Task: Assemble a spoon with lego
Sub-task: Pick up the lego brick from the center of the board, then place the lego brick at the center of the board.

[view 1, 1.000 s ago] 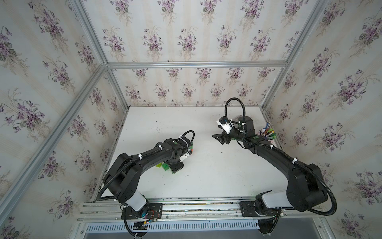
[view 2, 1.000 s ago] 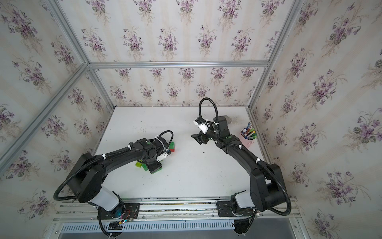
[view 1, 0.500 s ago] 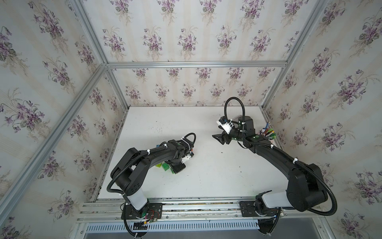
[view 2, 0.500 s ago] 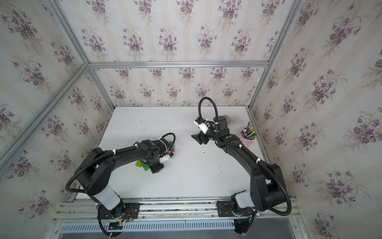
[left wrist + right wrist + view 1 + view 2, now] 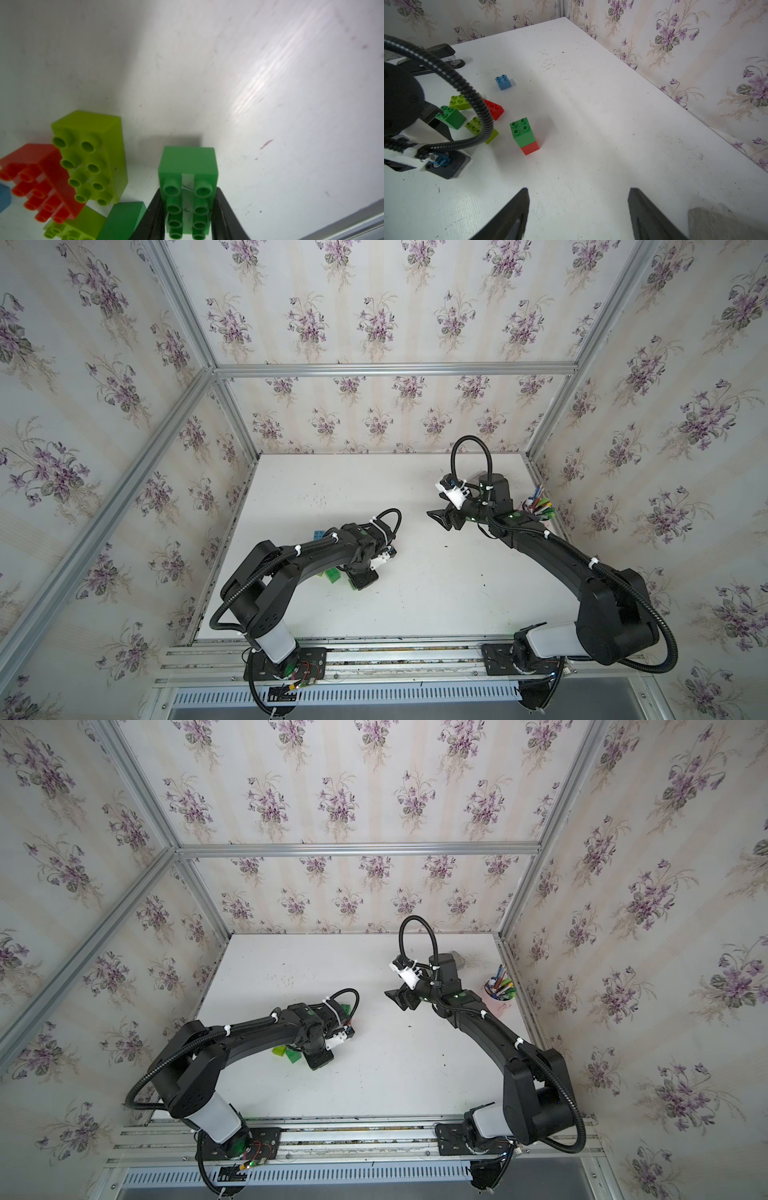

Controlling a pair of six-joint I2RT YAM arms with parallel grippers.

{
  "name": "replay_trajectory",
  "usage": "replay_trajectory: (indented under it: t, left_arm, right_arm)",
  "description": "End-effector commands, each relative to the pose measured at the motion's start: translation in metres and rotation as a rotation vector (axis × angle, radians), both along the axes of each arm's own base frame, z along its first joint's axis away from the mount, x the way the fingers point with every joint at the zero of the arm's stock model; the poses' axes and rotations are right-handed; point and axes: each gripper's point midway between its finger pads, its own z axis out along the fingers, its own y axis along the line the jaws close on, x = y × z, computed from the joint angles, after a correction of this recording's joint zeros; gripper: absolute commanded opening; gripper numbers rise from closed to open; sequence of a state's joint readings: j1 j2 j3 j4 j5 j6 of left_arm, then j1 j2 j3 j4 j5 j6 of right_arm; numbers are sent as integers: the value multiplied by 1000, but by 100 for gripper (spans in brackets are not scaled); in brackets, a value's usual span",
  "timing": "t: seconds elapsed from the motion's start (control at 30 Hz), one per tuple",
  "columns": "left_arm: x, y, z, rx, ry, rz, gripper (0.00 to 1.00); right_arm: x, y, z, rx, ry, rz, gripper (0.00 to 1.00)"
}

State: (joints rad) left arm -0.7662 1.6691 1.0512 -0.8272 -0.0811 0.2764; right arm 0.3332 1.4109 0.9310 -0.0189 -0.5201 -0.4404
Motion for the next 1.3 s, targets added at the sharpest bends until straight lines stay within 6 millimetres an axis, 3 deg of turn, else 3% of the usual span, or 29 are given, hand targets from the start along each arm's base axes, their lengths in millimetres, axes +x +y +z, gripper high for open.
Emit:
replay_trajectory:
  t: [0.0,0.2,0.4,0.67,0.77,0.8,0.93,1.07,1.17,1.27]
  left_arm:
    - [-2,-23,8,-29,-17,-31,22]
    - [-2,-67,-3,-24,-1,-116,22]
    - [3,-89,-10,-25,0,-152,23]
    - [2,-92,-17,-26,9,-144,50]
    - [5,-91,-7,-43,-22,-148,54]
    - [5,-93,0,-64,-33,-153,59]
    - [11,-97,32,-177,-85,-142,63]
    - [24,-79,71,-354,-129,-38,65]
    - [36,-45,94,-451,-180,81,68]
    - [45,-3,108,-498,-242,206,70]
  right_arm:
    - [13,-8,2,21,0,-84,77]
    - [33,-36,-6,-6,42,-273,77]
    - [37,-53,-3,2,51,-343,78]
    - [32,-51,-3,23,76,-338,79]
    - [31,-54,1,34,74,-362,79]
    - [30,-55,2,38,83,-367,79]
    - [23,-58,-2,33,138,-427,81]
    - [-3,-46,-20,-70,180,-468,90]
    - [-29,-28,-34,-108,274,-480,97]
    - [-64,4,-53,-97,378,-470,97]
